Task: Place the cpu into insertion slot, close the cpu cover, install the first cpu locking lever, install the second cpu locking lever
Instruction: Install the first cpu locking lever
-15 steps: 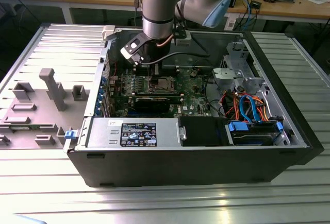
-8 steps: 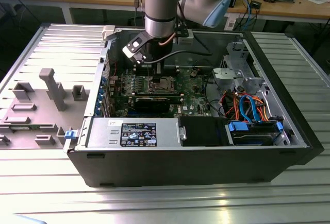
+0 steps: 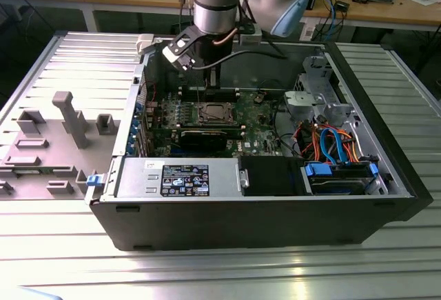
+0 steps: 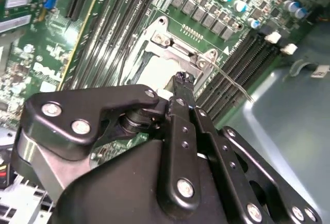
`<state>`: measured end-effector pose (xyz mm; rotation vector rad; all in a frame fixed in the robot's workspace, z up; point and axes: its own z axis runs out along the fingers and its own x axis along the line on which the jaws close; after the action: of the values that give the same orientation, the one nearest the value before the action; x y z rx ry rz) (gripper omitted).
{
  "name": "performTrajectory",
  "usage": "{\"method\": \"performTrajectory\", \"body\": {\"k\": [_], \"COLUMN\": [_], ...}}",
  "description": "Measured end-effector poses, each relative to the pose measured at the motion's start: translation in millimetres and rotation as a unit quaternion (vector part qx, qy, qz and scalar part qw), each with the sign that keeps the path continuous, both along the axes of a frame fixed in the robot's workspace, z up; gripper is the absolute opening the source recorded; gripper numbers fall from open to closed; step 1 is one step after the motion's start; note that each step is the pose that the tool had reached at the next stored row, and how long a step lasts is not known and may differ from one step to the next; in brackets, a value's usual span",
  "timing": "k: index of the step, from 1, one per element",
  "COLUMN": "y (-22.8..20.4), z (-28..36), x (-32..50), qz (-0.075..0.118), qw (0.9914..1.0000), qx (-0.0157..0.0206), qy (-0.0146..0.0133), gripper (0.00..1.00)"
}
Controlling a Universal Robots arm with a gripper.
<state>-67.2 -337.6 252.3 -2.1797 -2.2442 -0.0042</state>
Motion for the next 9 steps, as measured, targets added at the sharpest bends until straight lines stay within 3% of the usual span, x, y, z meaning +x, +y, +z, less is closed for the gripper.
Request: {"method": "performTrajectory", "body": {"k": [3,5,9], "y": [0.1,0.2,0.2], "z": [8.4,8.2,6.8], "x": [0.0,0.0,0.0], "qz": [0.0,0.006,0.038], "qw": [1.0,0.99998,0.99929], "qx": [-0.0009,-0.0008,-0.0009], "qy": [0.0,-0.0001,-0.0001], "gripper": [0.11,0.11,0.11]}}
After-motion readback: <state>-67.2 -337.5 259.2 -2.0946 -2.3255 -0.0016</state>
